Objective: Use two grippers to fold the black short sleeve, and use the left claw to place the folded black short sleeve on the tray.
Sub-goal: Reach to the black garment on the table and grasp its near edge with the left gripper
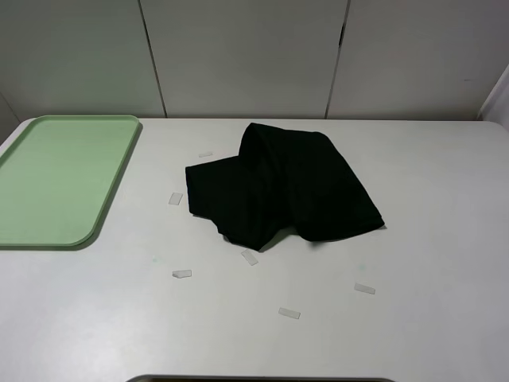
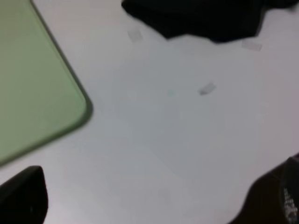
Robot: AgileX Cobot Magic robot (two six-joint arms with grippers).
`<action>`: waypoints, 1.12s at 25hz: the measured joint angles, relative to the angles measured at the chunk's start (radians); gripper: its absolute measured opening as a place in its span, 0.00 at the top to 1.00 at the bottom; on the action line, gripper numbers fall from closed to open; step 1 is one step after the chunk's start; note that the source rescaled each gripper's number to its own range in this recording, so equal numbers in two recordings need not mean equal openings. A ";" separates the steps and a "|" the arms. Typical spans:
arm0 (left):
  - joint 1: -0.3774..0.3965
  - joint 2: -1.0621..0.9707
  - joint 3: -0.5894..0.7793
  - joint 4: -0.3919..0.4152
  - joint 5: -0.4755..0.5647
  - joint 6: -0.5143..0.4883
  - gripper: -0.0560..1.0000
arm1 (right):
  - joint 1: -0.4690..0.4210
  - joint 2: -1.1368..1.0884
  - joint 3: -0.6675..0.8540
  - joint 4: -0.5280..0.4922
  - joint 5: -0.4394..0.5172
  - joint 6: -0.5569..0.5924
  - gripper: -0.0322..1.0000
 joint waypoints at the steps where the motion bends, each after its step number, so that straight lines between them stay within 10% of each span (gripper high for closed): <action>1: 0.000 0.058 -0.008 -0.004 -0.029 -0.027 0.00 | 0.000 0.000 0.000 0.000 0.000 0.000 0.00; 14: 0.000 0.855 -0.034 -0.528 -0.703 0.072 0.00 | 0.000 0.000 0.000 0.000 0.000 0.000 0.00; 28: 0.000 1.307 -0.034 -1.012 -0.891 0.474 0.00 | 0.000 0.000 0.000 0.000 0.000 0.000 0.00</action>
